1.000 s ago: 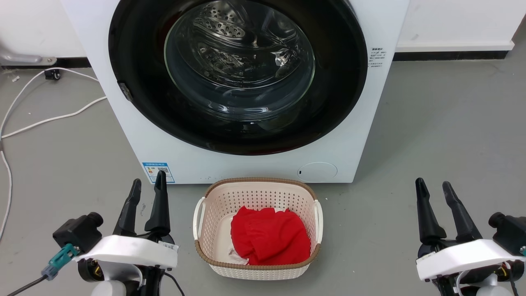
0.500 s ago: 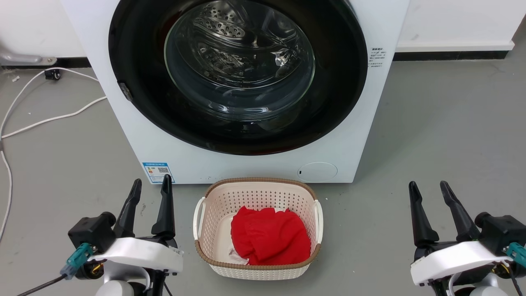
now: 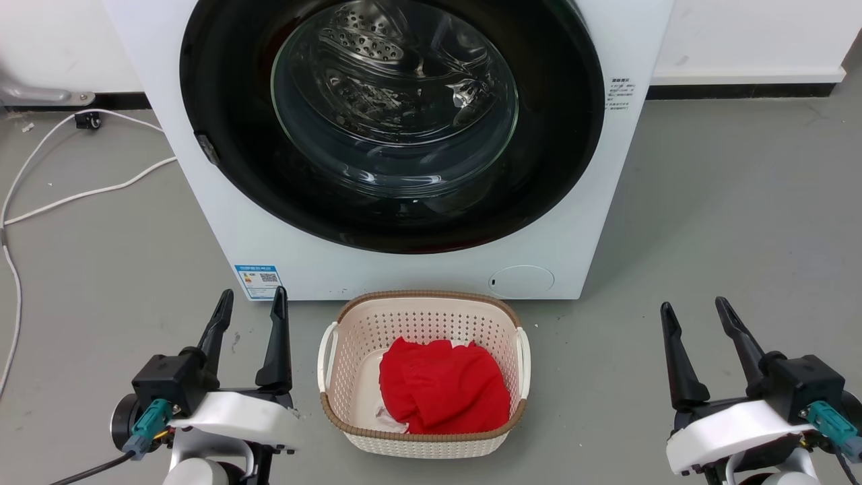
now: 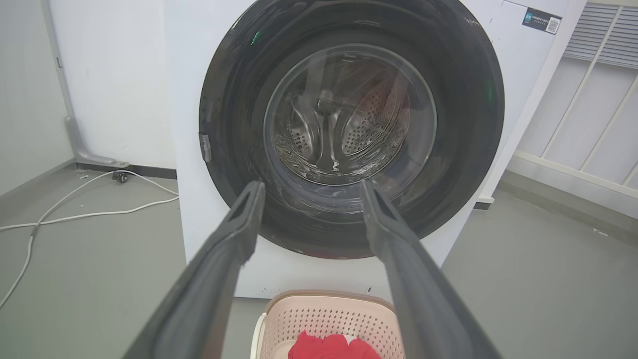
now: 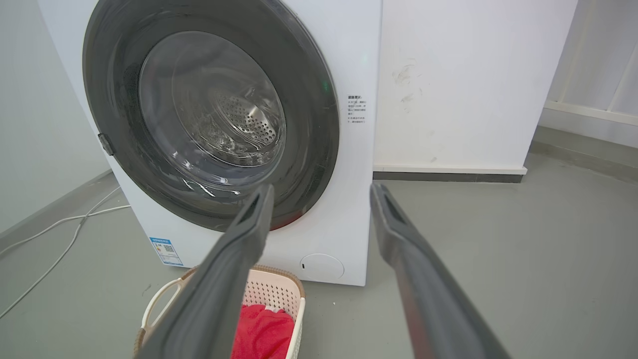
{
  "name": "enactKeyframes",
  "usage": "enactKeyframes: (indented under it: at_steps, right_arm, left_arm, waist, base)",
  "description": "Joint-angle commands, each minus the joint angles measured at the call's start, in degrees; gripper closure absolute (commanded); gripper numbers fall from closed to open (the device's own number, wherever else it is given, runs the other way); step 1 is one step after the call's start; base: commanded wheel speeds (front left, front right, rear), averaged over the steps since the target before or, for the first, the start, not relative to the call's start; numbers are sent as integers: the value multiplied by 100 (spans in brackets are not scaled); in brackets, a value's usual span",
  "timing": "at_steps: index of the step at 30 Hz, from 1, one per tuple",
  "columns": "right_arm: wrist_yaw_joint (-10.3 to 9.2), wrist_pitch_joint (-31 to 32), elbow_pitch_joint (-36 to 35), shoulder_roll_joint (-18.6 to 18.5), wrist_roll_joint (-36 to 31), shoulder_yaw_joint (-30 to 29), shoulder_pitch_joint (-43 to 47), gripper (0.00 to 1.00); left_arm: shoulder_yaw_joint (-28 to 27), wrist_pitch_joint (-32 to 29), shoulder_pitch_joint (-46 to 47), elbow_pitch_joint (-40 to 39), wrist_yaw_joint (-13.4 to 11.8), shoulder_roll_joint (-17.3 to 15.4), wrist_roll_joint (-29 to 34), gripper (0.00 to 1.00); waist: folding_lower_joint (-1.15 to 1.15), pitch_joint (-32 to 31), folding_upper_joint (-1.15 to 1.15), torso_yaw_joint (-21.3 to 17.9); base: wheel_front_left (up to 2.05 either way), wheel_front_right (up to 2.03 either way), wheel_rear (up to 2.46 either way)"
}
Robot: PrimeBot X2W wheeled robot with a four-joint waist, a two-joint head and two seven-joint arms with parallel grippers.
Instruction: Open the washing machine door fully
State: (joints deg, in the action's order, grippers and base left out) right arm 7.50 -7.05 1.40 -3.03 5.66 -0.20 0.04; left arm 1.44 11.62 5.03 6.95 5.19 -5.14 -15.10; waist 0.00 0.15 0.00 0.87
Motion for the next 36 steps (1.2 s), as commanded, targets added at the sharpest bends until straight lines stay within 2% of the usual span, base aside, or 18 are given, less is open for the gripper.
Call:
enactKeyframes:
  at_steps: [1,12,32,36]
  right_arm:
    - [-2,-40,-70,14,-140,19,5,0]
    - [-2,-75,-102,18,-612,66,49,0]
    - [-2,-266,-9,25,-838,100,98,0]
    - [-2,-256,16,26,-808,112,82,0]
  left_arm:
    - [17,45,89,-25,-19,-43,136,0]
    - [61,176,98,13,-76,-53,625,0]
    - [-3,367,66,42,-74,9,1306,0]
    - [-41,365,53,73,-57,29,1265,0]
  waist:
    - [0,-3,0,-1]
    - [0,-5,0,-1]
    - [0,12,0,-2]
    - [0,13,0,-15]
  base:
    - [0,0,0]
    - [0,0,0]
    - [0,0,0]
    - [0,0,0]
